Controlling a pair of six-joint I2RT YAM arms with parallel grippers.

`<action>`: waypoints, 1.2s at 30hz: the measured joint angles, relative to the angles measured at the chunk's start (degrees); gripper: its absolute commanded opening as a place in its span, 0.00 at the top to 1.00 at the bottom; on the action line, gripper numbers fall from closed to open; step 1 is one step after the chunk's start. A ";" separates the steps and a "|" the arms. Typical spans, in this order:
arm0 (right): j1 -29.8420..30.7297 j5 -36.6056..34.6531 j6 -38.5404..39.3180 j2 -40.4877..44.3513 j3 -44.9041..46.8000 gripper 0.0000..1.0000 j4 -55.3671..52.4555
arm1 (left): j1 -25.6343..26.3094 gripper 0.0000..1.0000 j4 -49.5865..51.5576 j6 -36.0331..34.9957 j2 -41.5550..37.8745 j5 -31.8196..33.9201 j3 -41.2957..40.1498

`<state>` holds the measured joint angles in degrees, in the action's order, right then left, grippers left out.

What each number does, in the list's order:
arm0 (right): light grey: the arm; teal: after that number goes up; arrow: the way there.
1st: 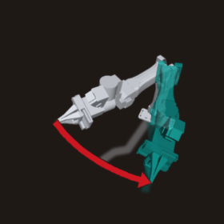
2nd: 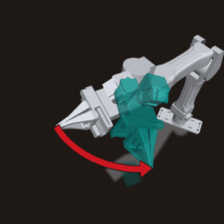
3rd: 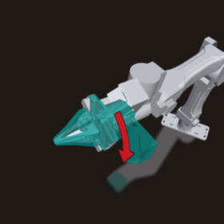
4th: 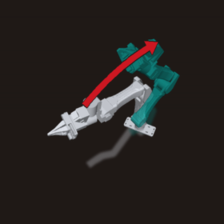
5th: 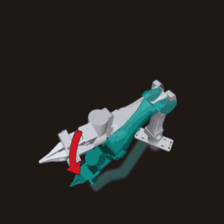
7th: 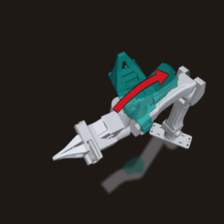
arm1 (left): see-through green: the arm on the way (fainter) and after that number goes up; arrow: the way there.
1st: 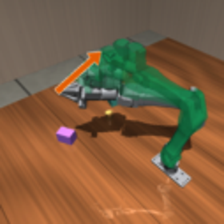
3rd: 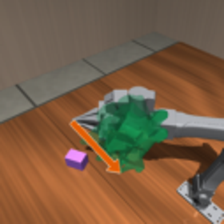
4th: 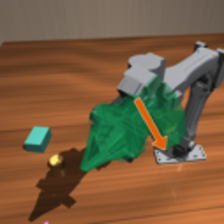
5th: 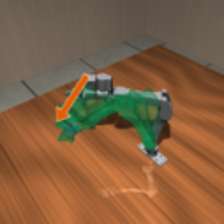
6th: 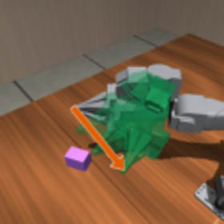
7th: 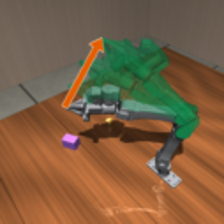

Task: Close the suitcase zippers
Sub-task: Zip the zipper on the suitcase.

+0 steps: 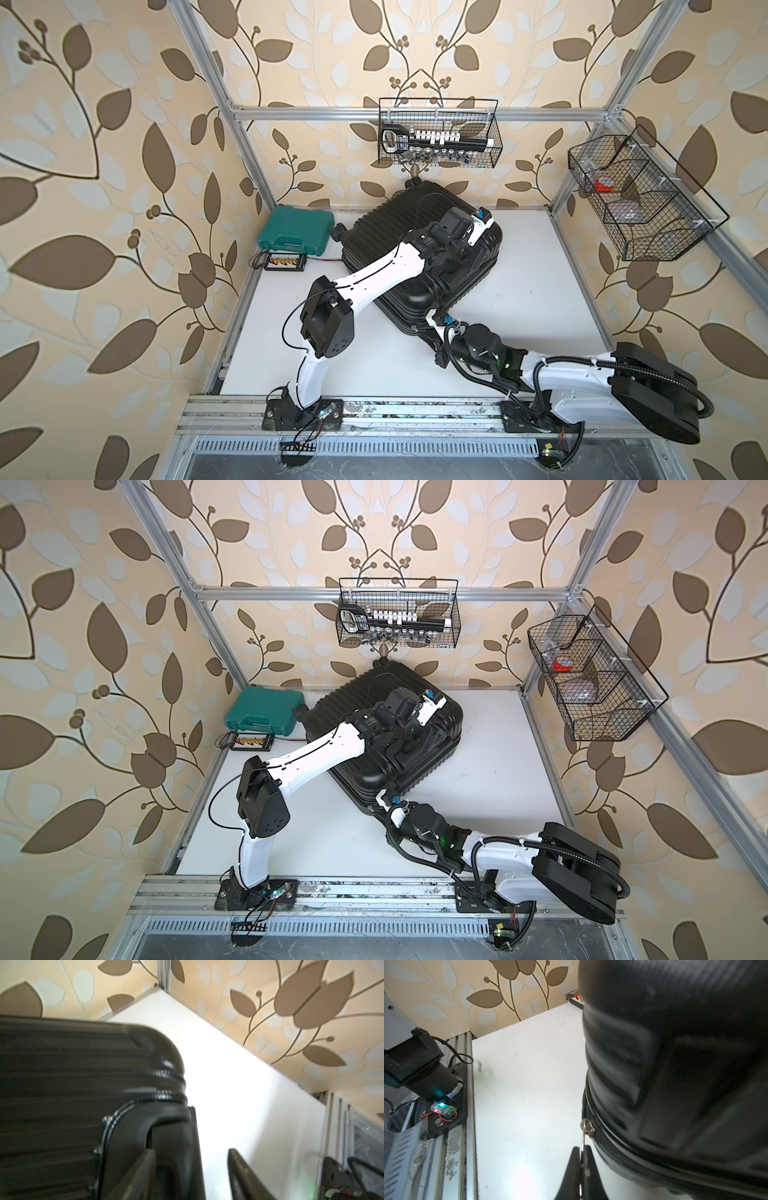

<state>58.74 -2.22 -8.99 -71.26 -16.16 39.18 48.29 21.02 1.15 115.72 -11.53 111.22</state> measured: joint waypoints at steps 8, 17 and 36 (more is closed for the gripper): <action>0.90 -2.95 -1.03 -0.02 -0.07 1.00 -0.87 | -0.31 0.05 -1.27 -2.71 -5.79 1.79 -0.98; 1.05 -3.63 -1.75 -0.09 -0.13 1.00 -1.03 | -10.36 0.11 5.90 1.92 -12.76 8.79 -0.96; 1.16 -4.20 -1.73 0.04 -0.37 1.00 -1.77 | -41.53 0.39 24.79 8.24 -0.96 11.04 8.50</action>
<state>59.90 -6.42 -10.72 -71.22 -16.53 37.41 6.76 45.80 9.39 114.76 -0.49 119.72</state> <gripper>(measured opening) 0.050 0.641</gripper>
